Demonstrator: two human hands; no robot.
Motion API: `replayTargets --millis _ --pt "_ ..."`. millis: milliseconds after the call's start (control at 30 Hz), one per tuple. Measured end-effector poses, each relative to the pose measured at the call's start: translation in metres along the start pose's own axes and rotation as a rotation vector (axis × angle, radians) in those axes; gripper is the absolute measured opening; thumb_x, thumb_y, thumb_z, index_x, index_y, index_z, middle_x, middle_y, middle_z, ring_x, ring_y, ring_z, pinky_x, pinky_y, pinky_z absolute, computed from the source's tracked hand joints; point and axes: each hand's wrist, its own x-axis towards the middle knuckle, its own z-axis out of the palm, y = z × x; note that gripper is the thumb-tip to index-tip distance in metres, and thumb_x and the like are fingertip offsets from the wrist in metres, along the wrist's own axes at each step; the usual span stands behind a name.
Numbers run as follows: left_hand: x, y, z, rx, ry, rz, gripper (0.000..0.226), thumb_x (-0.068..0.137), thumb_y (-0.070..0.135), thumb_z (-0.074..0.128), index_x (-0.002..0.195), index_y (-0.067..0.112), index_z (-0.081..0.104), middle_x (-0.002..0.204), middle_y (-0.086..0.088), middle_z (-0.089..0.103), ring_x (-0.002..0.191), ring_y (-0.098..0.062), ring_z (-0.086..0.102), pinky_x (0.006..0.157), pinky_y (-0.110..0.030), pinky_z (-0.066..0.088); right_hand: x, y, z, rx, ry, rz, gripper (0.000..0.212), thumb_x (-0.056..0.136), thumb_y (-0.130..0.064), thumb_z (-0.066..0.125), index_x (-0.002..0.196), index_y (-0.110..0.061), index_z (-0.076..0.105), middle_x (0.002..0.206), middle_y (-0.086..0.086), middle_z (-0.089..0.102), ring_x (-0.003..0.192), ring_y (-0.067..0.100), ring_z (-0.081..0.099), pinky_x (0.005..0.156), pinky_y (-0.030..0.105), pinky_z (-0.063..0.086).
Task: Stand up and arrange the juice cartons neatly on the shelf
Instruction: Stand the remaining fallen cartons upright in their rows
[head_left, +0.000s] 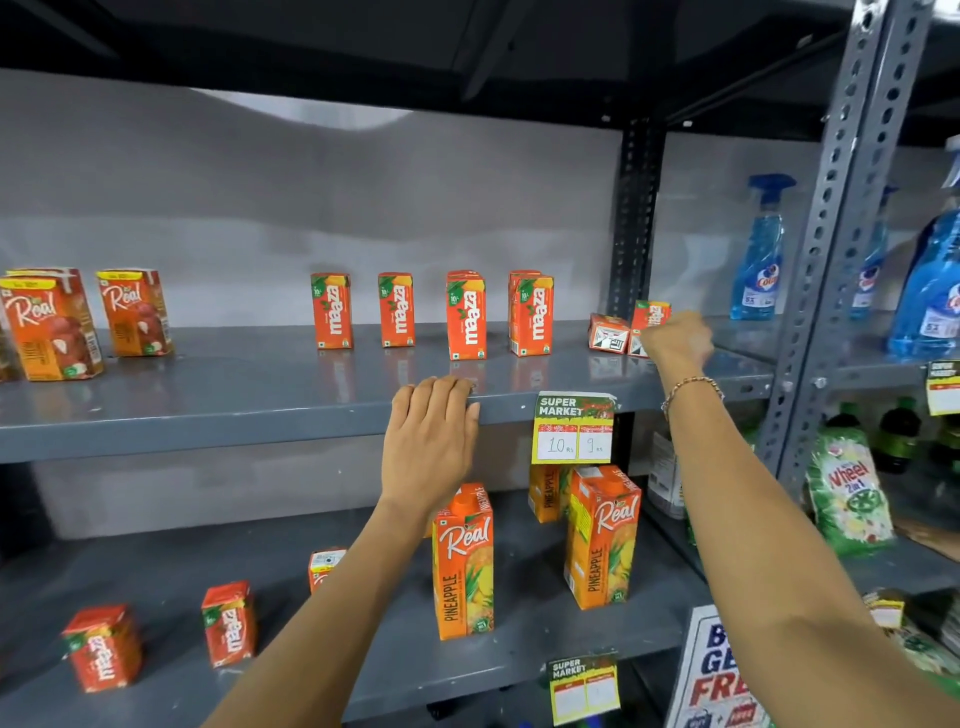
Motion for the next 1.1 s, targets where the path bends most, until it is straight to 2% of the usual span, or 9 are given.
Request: replayTargets --millis 200,367,467,533,600,700,800,933,1100 --pt "0.001 -0.001 -0.004 -0.008 -0.041 0.007 0.035 0.096 0.032 0.038 0.109 0.011 0.063 0.109 -0.006 0.069 0.100 -0.025 0.065 0.091 -0.037 0.049 -0.008 0.005 -0.002 0.096 -0.001 0.021 0.049 0.083 -0.014 0.067 0.123 0.003 0.044 0.124 0.023 0.058 0.116 0.036 0.057 0.091 0.039 0.047" --pt "0.004 -0.011 -0.014 -0.025 -0.111 0.069 0.034 0.093 0.032 0.045 0.110 0.011 0.065 0.109 -0.006 0.070 0.100 -0.024 0.067 0.092 -0.037 0.050 -0.009 0.012 -0.012 0.184 -0.105 0.035 0.049 0.078 -0.026 0.073 0.116 -0.001 0.055 0.119 0.017 0.064 0.111 0.030 0.060 0.092 0.040 0.048" --pt "0.001 -0.035 -0.026 -0.035 -0.134 0.031 0.037 0.095 0.032 0.038 0.108 0.009 0.065 0.107 -0.008 0.070 0.099 -0.026 0.066 0.092 -0.040 0.049 -0.022 0.008 -0.014 0.350 -0.196 0.051 0.049 0.076 -0.023 0.076 0.116 -0.003 0.056 0.119 0.014 0.064 0.110 0.026 0.060 0.096 0.043 0.049" --pt "-0.005 -0.060 -0.033 -0.030 -0.143 -0.022 0.041 0.096 0.033 0.032 0.106 0.009 0.064 0.105 -0.008 0.070 0.098 -0.026 0.065 0.091 -0.040 0.047 -0.042 -0.002 -0.015 0.496 -0.275 0.012 0.031 0.079 -0.014 0.072 0.106 -0.004 0.062 0.117 0.014 0.066 0.106 0.024 0.062 0.096 0.042 0.050" --pt "-0.013 -0.086 -0.040 0.012 -0.118 -0.057 0.040 0.097 0.032 0.032 0.102 0.010 0.065 0.103 -0.008 0.069 0.095 -0.027 0.064 0.089 -0.040 0.044 -0.070 -0.020 -0.014 0.569 -0.366 -0.075 0.009 0.078 -0.009 0.072 0.083 -0.012 0.065 0.107 0.013 0.068 0.099 0.025 0.063 0.095 0.042 0.051" --pt "-0.026 -0.124 -0.049 0.073 -0.067 -0.080 0.038 0.097 0.030 0.032 0.098 0.009 0.064 0.100 -0.009 0.069 0.092 -0.030 0.063 0.086 -0.038 0.037 -0.113 -0.058 0.002 0.631 -0.507 -0.213 0.020 0.073 -0.003 0.074 0.077 -0.019 0.063 0.097 0.010 0.068 0.089 0.019 0.063 0.090 0.039 0.053" --pt "-0.039 -0.165 -0.059 0.069 -0.050 -0.163 0.039 0.097 0.031 0.030 0.100 0.008 0.061 0.103 -0.011 0.068 0.093 -0.030 0.062 0.088 -0.038 0.036 -0.152 -0.100 0.035 0.598 -0.597 -0.317 0.024 0.069 -0.005 0.077 0.089 -0.012 0.066 0.101 0.011 0.069 0.091 0.021 0.063 0.088 0.041 0.053" --pt "-0.057 -0.219 -0.071 0.080 -0.041 -0.259 0.044 0.097 0.036 0.027 0.108 0.007 0.059 0.109 -0.012 0.065 0.100 -0.029 0.058 0.092 -0.040 0.037 -0.190 -0.156 0.082 0.420 -0.610 -0.473 0.029 0.064 -0.016 0.082 0.090 -0.009 0.071 0.105 0.012 0.073 0.092 0.021 0.067 0.087 0.038 0.054" --pt "-0.072 -0.247 -0.077 0.100 -0.002 -0.119 0.040 0.097 0.030 0.029 0.108 0.004 0.057 0.108 -0.014 0.062 0.098 -0.029 0.051 0.093 -0.040 0.034 -0.220 -0.203 0.128 0.253 -0.623 -0.503 0.047 0.065 -0.022 0.082 0.107 -0.008 0.066 0.112 0.009 0.070 0.100 0.022 0.066 0.083 0.029 0.049"
